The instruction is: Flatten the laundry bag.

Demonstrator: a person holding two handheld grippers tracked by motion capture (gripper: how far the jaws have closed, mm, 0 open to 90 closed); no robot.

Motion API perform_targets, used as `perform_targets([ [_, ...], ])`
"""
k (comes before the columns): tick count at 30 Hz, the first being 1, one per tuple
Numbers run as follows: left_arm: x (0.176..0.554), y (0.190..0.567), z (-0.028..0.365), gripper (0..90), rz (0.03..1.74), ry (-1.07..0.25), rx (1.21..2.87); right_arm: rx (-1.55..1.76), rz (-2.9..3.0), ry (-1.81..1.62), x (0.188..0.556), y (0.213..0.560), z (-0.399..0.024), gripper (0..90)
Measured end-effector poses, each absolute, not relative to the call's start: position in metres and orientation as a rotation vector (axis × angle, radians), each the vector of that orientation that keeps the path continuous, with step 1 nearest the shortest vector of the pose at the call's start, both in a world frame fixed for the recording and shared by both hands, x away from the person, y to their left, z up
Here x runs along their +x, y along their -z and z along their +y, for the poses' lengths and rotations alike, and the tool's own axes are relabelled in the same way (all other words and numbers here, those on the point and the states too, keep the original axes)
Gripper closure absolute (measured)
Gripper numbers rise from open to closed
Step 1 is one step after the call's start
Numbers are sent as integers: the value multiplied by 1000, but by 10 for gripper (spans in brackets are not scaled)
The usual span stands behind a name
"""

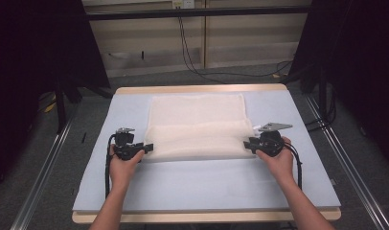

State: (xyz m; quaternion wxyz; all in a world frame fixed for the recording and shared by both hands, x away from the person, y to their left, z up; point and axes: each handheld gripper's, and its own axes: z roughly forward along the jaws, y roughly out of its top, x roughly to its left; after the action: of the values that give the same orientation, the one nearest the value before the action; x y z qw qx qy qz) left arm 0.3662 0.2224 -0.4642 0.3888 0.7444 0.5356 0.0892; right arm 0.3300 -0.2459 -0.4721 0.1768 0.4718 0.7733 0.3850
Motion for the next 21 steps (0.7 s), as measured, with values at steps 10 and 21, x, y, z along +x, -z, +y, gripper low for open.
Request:
perform_targets([
  [10, 378, 459, 223, 578, 1385, -286, 1850, 1419, 2127, -1077, 342, 466, -247, 444],
  [21, 378, 458, 223, 790, 1347, -232, 1883, 1543, 2165, -1103, 356, 477, -255, 469],
])
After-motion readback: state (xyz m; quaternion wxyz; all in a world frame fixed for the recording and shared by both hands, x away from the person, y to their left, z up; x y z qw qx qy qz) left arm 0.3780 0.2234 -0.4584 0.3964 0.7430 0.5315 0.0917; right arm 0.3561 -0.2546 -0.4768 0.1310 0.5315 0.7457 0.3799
